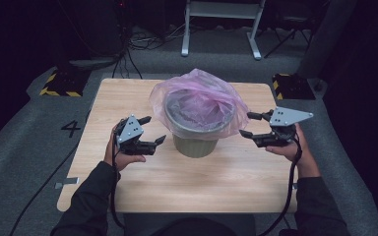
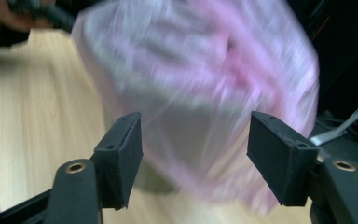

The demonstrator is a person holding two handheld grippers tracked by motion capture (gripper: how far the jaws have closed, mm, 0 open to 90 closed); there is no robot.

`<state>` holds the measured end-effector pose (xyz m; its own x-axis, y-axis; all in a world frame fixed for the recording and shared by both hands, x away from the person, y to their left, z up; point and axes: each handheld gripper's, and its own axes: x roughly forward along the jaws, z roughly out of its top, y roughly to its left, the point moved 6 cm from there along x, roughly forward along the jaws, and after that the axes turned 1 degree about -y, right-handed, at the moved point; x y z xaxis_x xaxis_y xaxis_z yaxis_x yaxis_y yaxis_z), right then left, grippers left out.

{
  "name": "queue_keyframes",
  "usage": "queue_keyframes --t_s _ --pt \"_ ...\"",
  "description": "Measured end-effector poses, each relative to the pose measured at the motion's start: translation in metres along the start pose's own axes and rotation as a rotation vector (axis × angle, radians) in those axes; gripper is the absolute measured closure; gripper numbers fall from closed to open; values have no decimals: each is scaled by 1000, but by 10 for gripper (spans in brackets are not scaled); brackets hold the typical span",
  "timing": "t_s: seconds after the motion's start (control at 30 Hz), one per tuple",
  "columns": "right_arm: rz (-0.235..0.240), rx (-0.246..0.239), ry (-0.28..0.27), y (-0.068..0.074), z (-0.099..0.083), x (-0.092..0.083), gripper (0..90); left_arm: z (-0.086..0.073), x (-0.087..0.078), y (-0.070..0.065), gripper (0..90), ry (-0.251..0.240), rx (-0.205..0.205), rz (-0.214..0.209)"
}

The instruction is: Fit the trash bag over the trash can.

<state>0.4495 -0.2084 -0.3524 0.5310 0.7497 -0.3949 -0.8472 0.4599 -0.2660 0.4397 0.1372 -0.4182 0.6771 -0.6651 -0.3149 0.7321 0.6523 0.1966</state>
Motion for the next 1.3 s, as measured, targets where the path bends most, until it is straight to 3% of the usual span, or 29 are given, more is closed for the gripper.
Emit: queue_keyframes --t_s 0.13,0.27,0.47,0.5,0.6,0.67,0.83,0.9,1.0,1.13,1.3 --pt "-36 -21 29 -17 25 18 376 8 13 -2 227 3 32 8" --pt "-69 -50 101 -38 40 47 372 11 20 3 317 0 25 2" --pt "-33 -7 157 -58 46 80 348 8 29 11 439 9 1 -5" --pt "-40 -9 171 -59 46 84 348 8 30 12 498 8 5 -5" --pt "-8 -6 192 -58 46 96 464 7 32 13 706 11 30 -1" --pt "12 -36 221 -56 46 102 587 6 33 16 866 9 40 6" --pt "-38 -59 241 -59 45 109 842 3 36 16 900 28 37 -36" --pt "-21 -30 217 -62 46 109 891 2 36 16 900 39 43 -41" --pt "-32 50 168 -73 47 107 900 2 34 16 900 37 42 -54" --pt "-113 152 154 -95 43 106 900 -3 32 15 900 58 54 -68" --pt "-167 265 164 -119 32 110 900 -8 27 18 900 56 38 -96"
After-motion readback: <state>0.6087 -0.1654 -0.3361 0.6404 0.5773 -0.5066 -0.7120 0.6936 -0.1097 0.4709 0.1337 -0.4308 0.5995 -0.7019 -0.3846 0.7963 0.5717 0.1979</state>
